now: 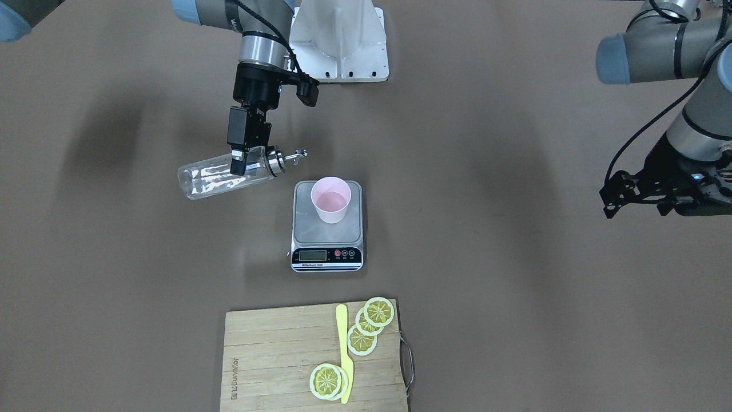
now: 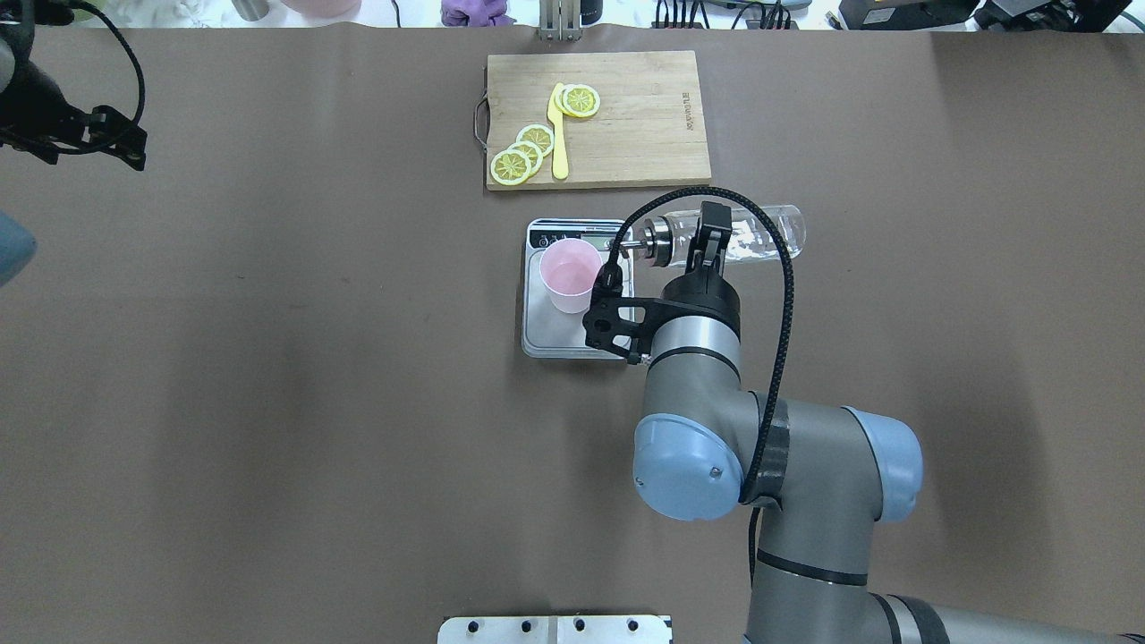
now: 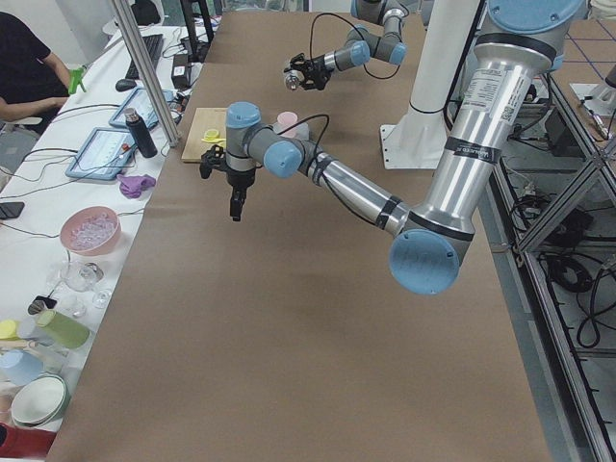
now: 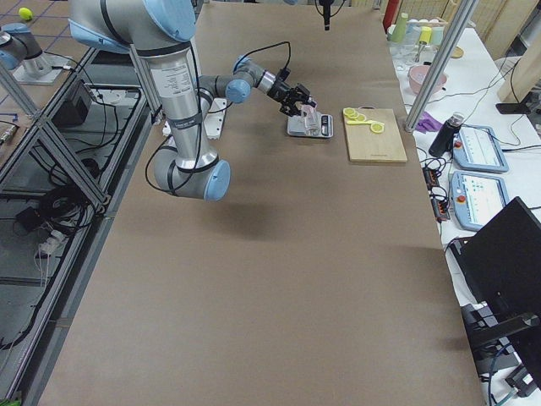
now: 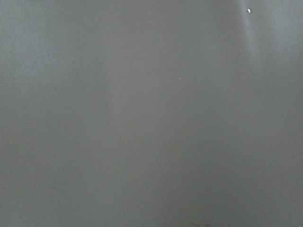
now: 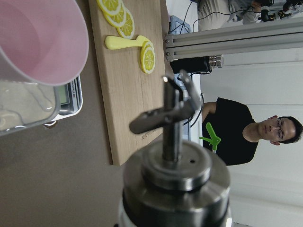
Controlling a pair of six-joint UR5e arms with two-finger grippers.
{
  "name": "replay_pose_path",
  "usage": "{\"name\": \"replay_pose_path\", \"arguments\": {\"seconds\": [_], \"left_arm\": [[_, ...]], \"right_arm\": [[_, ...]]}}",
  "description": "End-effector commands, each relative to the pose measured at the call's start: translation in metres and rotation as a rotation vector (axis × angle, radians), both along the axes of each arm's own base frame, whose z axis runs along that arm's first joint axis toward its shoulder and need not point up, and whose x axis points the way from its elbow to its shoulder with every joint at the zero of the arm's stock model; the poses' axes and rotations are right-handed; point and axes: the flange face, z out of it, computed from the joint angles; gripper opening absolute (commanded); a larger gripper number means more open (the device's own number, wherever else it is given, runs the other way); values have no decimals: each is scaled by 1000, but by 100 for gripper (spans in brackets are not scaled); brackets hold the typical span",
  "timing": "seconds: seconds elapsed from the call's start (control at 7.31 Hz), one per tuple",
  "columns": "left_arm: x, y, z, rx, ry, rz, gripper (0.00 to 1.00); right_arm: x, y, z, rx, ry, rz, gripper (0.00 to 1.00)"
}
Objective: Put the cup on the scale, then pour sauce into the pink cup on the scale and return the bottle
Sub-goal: 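Lift the bottle with the right gripper over the pink cup while the left arm retracts, then tilt the bottle spout down into the pink cup with the right gripper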
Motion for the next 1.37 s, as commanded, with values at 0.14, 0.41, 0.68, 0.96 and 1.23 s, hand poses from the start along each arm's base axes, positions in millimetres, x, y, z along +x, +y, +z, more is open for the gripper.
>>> {"name": "replay_pose_path", "arguments": {"seconds": [0.14, 0.41, 0.68, 0.96, 1.23], "left_arm": [[-22, 8, 30, 9, -37, 41, 99], [-28, 6, 33, 1, -41, 35, 99], [-28, 6, 34, 1, -42, 36, 99], [-28, 6, 36, -3, -45, 36, 99], [-32, 3, 42, -15, -49, 28, 99]], "right_arm": [[-28, -22, 2, -9, 48, 19, 0], [-37, -28, 14, 26, 116, 53, 0], [-46, -33, 21, 65, 203, 61, 0], [-48, -33, 20, 99, 266, 59, 0], [-50, -32, 13, 105, 276, 51, 0]]}}
